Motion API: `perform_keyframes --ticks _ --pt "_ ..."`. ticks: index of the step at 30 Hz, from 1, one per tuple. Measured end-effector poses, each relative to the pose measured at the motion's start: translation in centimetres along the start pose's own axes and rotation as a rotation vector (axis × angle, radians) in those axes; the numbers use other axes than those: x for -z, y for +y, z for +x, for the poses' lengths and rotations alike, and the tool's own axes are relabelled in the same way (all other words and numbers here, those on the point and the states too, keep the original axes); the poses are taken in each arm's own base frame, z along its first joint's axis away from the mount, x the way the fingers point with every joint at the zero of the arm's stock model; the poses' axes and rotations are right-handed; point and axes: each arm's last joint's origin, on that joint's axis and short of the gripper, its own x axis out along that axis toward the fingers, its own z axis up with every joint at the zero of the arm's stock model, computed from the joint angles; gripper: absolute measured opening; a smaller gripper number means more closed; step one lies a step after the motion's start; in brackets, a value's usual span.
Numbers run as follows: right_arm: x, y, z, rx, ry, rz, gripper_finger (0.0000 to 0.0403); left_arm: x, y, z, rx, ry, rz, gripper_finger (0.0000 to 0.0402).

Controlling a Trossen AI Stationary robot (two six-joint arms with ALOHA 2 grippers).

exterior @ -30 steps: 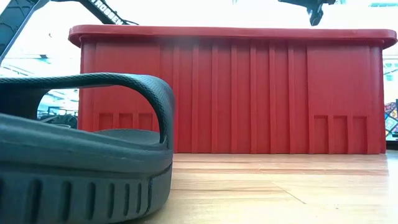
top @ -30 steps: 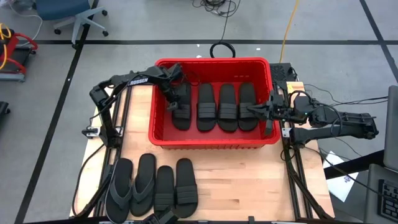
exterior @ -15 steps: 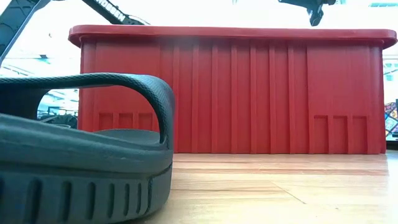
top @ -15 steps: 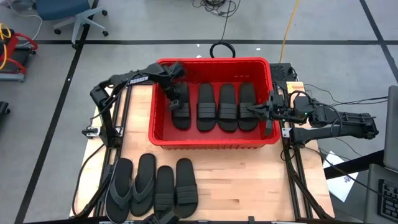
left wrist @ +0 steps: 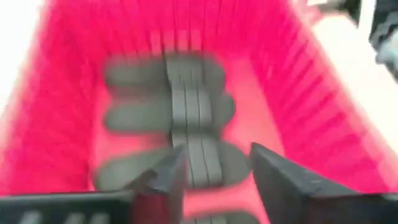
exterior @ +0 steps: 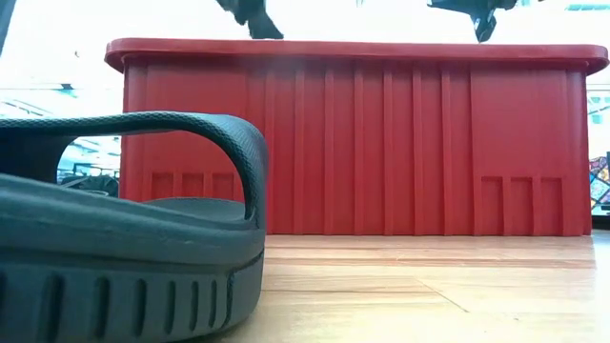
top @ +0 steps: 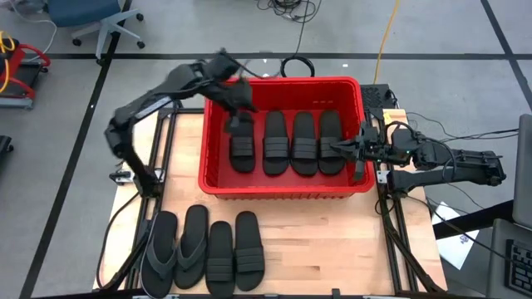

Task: Pick and place slides into bin
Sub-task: Put the black slide into the red bin

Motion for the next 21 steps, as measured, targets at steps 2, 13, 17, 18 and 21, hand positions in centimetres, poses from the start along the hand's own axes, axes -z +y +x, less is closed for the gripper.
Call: perform_keyframes --ticks 2,13,17,18,21 --pt "0.0 0.0 0.0 -0.001 0.004 -0.001 0.0000 -2.2 -1.8 -2.4 -0.045 -0.141 0.033 0.0102" --pt "0.7 -0.1 -0.1 -0.016 0.078 0.010 0.0000 -6.1 -11.7 -11.6 0.243 -0.546 0.054 0.0002" --pt "0.7 0.0 -0.2 -0.029 0.078 0.010 0.0000 -6.5 -14.1 -10.6 0.240 -0.521 0.000 0.0001" --pt "0.7 0.0 -0.1 -0.043 0.078 0.008 0.0000 -6.4 -14.5 -9.9 0.257 -0.503 -0.016 0.0001" --pt "0.5 0.1 0.1 -0.069 0.066 -0.020 0.0000 -5.7 -16.1 -7.4 0.345 -0.418 -0.065 0.0000"
